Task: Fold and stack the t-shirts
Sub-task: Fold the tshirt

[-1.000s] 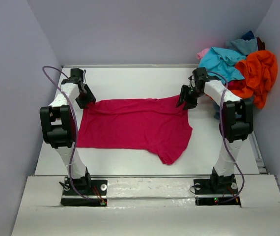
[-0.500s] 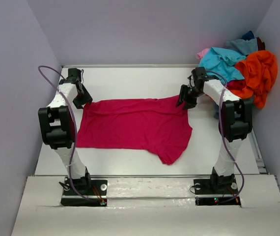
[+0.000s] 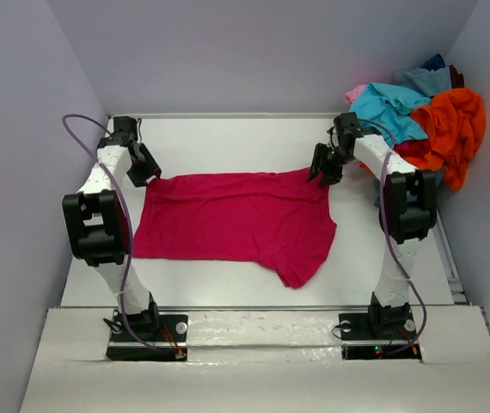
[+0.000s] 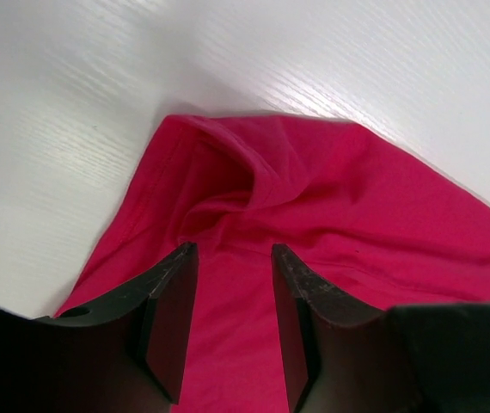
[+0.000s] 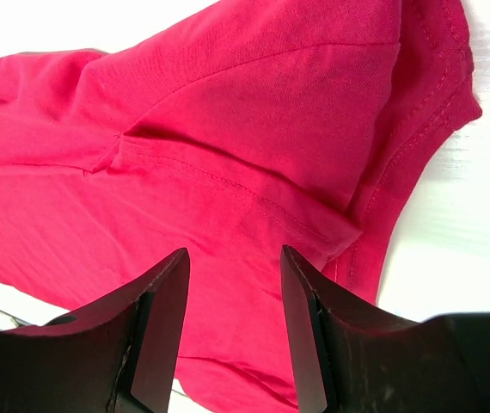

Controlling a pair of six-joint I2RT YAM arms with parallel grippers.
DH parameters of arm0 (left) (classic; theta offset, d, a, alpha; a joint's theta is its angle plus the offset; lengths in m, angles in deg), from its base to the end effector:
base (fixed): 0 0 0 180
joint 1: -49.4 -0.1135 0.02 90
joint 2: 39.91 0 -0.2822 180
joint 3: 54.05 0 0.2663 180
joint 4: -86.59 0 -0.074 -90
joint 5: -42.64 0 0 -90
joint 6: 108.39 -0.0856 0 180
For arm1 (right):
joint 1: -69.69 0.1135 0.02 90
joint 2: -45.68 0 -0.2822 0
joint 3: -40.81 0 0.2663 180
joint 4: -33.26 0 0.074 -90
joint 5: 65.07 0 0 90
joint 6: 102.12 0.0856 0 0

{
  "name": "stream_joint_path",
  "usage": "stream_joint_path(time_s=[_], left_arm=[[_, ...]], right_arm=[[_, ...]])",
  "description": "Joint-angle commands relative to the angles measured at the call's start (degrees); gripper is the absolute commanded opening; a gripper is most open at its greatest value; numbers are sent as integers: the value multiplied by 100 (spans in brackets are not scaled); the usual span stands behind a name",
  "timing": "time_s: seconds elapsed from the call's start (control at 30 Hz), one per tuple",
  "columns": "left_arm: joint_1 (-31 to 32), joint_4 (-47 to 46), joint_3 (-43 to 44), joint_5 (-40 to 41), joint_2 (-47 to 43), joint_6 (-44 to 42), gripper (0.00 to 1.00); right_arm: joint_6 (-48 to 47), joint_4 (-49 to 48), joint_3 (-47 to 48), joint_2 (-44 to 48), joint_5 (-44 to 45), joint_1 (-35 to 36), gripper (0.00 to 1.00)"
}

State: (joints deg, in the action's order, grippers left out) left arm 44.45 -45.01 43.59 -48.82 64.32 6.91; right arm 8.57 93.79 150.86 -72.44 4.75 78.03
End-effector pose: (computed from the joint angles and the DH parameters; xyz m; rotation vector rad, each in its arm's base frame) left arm 0.4440 0.0363 0.2258 -0.6527 2.4538 -0.1733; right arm 0.4637 0.0978 0.1813 0.2079 2.7986 0.6160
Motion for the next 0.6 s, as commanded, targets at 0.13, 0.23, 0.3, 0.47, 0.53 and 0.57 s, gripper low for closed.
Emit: stream_joint_path(time_s=[0.13, 0.23, 0.3, 0.47, 0.53, 0.57], left_arm=[[179, -101, 353, -768, 282, -499, 47], [310, -5, 476, -795, 519, -587, 47], [310, -22, 442, -760, 590, -570, 47], [310, -180, 380, -734, 801, -622, 48], [310, -145, 511, -742, 1002, -623, 48], [310, -145, 555, -681, 1055, -614, 48]], right_arm=[[-3, 101, 298, -70, -56, 45, 52], [-21, 127, 351, -105, -56, 45, 52], [-21, 145, 386, -123, -47, 45, 52], [-65, 162, 351, -114, -29, 45, 52], [-56, 154, 299, -114, -29, 45, 52], [-65, 162, 290, -114, -29, 45, 52]])
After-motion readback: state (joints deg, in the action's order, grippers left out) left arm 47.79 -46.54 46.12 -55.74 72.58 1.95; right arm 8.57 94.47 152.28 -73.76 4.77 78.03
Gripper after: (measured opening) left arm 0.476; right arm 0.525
